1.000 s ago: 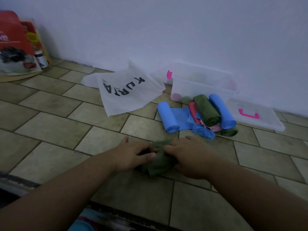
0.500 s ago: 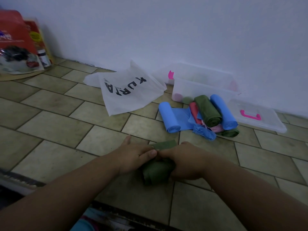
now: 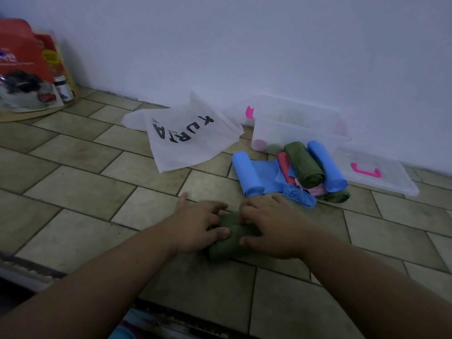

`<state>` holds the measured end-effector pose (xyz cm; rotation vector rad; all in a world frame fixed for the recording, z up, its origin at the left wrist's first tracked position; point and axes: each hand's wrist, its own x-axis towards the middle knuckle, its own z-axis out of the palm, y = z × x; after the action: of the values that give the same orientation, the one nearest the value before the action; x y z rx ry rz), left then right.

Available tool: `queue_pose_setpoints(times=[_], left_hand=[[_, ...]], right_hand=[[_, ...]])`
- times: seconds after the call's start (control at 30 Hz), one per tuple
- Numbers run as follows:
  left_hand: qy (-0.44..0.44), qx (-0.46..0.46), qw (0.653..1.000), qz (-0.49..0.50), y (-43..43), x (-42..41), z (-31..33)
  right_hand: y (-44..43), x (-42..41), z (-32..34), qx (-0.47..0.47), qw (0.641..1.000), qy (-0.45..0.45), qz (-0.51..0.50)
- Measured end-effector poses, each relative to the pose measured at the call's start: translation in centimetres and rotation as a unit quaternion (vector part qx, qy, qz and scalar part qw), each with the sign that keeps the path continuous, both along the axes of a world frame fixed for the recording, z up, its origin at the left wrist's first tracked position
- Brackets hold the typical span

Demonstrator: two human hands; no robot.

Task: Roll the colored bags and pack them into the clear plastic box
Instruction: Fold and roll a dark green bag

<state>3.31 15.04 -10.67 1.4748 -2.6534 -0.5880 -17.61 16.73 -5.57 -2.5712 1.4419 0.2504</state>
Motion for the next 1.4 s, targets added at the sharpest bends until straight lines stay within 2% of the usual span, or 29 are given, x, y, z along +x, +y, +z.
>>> queue_pose_setpoints(times=[0.07,0.17,0.2,0.23,0.27,0.33,0.43,0.5,0.57,0.7,0.73,0.8,0.83,0.9,0.97,1.1,1.13,1.2,1.23,1.3,1.37,1.4], left_hand=[[-0.028,-0.007,0.999,0.026,-0.2,0.0,0.1],[-0.058,-0.057,0.989,0.121,-0.5,-0.2,0.8],[-0.021,-0.083,0.980,0.177,-0.5,-0.3,1.1],[0.051,-0.091,0.965,0.239,-0.3,-0.5,1.7],[0.143,-0.066,0.942,0.296,0.0,-0.8,2.3],[0.301,0.065,0.877,0.369,0.7,-1.8,2.9],[0.413,0.273,0.772,0.398,2.3,-4.4,2.4],[0.469,0.309,0.713,0.420,2.7,-5.6,1.6],[0.514,0.302,0.671,0.440,2.2,-6.2,1.1],[0.571,0.311,0.617,0.444,1.2,-6.2,0.7],[0.593,0.323,0.597,0.434,1.0,-6.1,0.7],[0.630,0.343,0.574,0.395,0.4,-6.3,1.3],[0.636,0.334,0.588,0.372,-0.3,-6.6,1.8],[0.609,0.265,0.669,0.333,-2.6,-7.6,3.2],[0.579,0.185,0.743,0.281,-6.2,-8.9,5.4],[0.525,0.097,0.827,0.177,-15.4,-11.4,9.4],[0.475,0.069,0.861,0.169,-17.6,-12.0,9.8],[0.293,0.017,0.940,0.173,-21.2,-13.0,9.8],[0.205,0.005,0.962,0.181,-22.5,-13.5,9.6],[0.115,0.010,0.975,0.190,-24.0,-14.2,8.8],[0.105,0.033,0.975,0.192,-24.7,-14.7,7.8],[0.108,0.039,0.975,0.191,-24.9,-14.8,7.5]], right_hand=[[0.5,-0.5,-0.3,-0.040,0.998,0.021,0.043],[0.0,-0.5,-0.5,-0.035,0.999,0.010,0.006],[-0.3,-0.3,-0.4,-0.033,0.999,0.008,-0.013],[-0.6,-0.1,-0.3,-0.023,0.999,0.014,-0.033],[-0.9,0.1,-0.2,-0.001,0.998,0.018,-0.058],[-1.6,0.3,-0.2,0.063,0.990,-0.006,-0.127],[-2.0,0.5,-0.2,0.134,0.968,-0.058,-0.205],[-1.8,0.6,-0.3,0.171,0.950,-0.103,-0.240],[-1.2,0.5,-0.6,0.205,0.923,-0.180,-0.270],[0.3,0.4,-1.5,0.271,0.853,-0.337,-0.292],[0.4,0.5,-1.6,0.283,0.824,-0.382,-0.308],[-0.3,0.2,-1.4,0.324,0.738,-0.477,-0.351],[-0.9,-0.2,-1.0,0.341,0.703,-0.509,-0.362],[-3.0,-1.3,0.3,0.341,0.679,-0.539,-0.364],[-5.9,-2.8,2.7,0.319,0.683,-0.559,-0.347],[-13.5,-6.9,8.5,0.216,0.698,-0.597,-0.331],[-15.5,-8.2,9.7,0.175,0.696,-0.608,-0.339],[-19.5,-10.9,11.0,0.055,0.694,-0.611,-0.376],[-21.4,-12.3,11.0,-0.021,0.705,-0.578,-0.410],[-24.5,-14.8,9.9,-0.140,0.760,-0.409,-0.484],[-26.5,-16.2,7.8,-0.133,0.810,-0.237,-0.519],[-27.3,-16.5,6.5,-0.092,0.824,-0.194,-0.525]])
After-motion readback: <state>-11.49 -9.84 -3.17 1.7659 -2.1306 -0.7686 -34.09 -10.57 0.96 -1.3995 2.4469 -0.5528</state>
